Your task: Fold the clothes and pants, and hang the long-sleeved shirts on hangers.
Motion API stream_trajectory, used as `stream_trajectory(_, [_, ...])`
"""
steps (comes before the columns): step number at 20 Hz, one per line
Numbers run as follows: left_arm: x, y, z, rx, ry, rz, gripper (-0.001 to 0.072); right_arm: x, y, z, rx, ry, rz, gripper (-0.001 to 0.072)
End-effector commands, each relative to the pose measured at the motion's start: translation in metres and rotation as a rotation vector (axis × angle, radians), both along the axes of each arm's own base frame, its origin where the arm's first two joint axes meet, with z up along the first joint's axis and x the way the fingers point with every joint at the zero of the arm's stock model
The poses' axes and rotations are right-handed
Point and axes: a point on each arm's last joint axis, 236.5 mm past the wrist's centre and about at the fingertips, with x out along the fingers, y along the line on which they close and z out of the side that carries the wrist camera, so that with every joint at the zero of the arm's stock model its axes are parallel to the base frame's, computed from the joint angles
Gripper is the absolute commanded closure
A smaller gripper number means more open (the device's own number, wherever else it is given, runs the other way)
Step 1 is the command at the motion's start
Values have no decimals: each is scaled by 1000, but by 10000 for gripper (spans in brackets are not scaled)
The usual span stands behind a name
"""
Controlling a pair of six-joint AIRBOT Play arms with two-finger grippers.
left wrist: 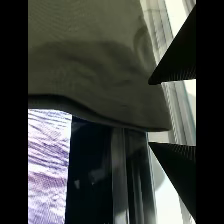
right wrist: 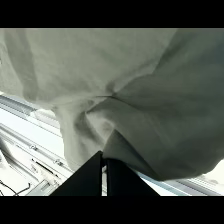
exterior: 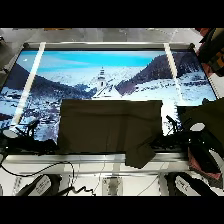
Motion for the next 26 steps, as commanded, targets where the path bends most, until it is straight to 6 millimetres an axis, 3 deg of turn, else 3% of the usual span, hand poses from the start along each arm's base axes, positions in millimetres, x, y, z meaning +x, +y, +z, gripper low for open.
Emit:
stream_trajectory(1, [-1,-3,-10,-13,16,13,309,2,2,2,9,-5,-9,694])
stream_trajectory(2, [-1,-4,-11,-11,15,10,323,3,2,2,13,-7,-12,694])
stream_trajectory(4, [3,-7,-11,-6,1,-4,515,7,6,6,36,-24,-16,694])
stream_trajectory(6, [10,-21,-8,-37,-16,-17,663,12,12,11,67,-63,-10,694])
stream_trajectory(7, [12,-27,-6,-49,-21,-30,695,16,15,15,89,-83,-10,694])
stream_trajectory(10, [15,-43,12,-91,-47,-168,695,23,32,40,198,-126,-32,694])
stream_trajectory(12, [21,-63,49,-216,-162,-388,697,24,42,63,269,-162,-33,695])
stream_trajectory(14, [52,-76,90,-303,-306,-408,698,29,47,82,307,-207,-51,695])
stream_trajectory(17, [126,-75,136,-291,-569,-266,697,75,44,109,346,-335,-199,695])
stream_trajectory(19, [177,-58,152,-236,-724,-88,697,125,20,115,292,-438,-399,695])
stream_trajectory(22, [225,-24,147,-116,-792,142,697,186,-48,114,126,-540,-740,696])
stream_trajectory(24, [246,-12,132,-48,-796,231,697,210,-86,121,39,-611,-876,695])
stream_trajectory(26, [262,-16,115,-25,-788,271,696,228,-104,119,-26,-641,-935,695])
